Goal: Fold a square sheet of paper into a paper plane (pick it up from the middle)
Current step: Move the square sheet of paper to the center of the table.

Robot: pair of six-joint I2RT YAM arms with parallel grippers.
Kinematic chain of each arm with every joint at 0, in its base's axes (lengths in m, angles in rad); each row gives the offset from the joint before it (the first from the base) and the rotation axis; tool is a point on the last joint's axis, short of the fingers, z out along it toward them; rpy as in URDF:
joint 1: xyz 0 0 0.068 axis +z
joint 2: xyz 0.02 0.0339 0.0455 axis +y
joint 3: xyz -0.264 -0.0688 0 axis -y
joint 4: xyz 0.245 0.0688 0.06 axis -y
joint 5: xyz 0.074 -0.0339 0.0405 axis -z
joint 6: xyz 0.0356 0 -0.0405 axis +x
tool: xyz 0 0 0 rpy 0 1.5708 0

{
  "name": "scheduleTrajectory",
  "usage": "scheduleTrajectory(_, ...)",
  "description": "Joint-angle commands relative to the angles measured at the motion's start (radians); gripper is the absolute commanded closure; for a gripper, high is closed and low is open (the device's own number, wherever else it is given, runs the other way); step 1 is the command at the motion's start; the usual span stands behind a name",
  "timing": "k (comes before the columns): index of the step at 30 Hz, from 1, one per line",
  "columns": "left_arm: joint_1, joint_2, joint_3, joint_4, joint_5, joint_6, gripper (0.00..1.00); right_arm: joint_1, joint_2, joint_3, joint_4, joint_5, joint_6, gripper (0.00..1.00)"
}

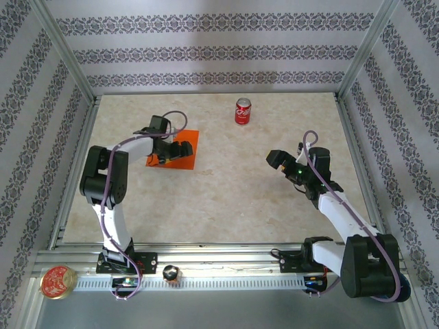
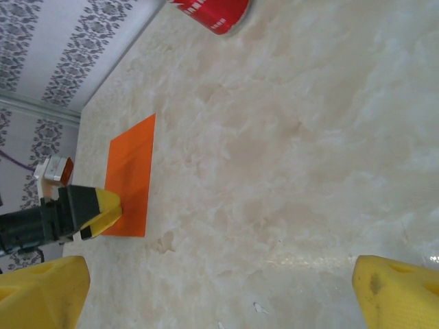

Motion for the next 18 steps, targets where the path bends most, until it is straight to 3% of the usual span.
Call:
scheduleTrajectory(1, -0.11, -0.002, -0.116, -0.084, -0.029, -0.11, 0.11, 0.023, 0.019, 0.007, -0.007, 0.009, 0.04, 0.02)
scheduleTrajectory(12, -0.426, -0.182, -0.327, 0.087, -0.228, -0.605, 0.08, 0.13, 0.112, 0.034, -0.009, 0.02, 0.11, 0.02)
scheduleTrajectory(15, -0.463, -0.23, -0.293, 0.103, -0.268, -0.632, 0.08, 0.171, 0.137, 0.048, -0.007, 0.046, 0.125, 0.02)
scheduleTrajectory(18, -0.473, -0.254, -0.211, 0.048, -0.336, -0.54, 0.07, 0.211, 0.166, 0.063, 0.002, 0.078, 0.147, 0.02)
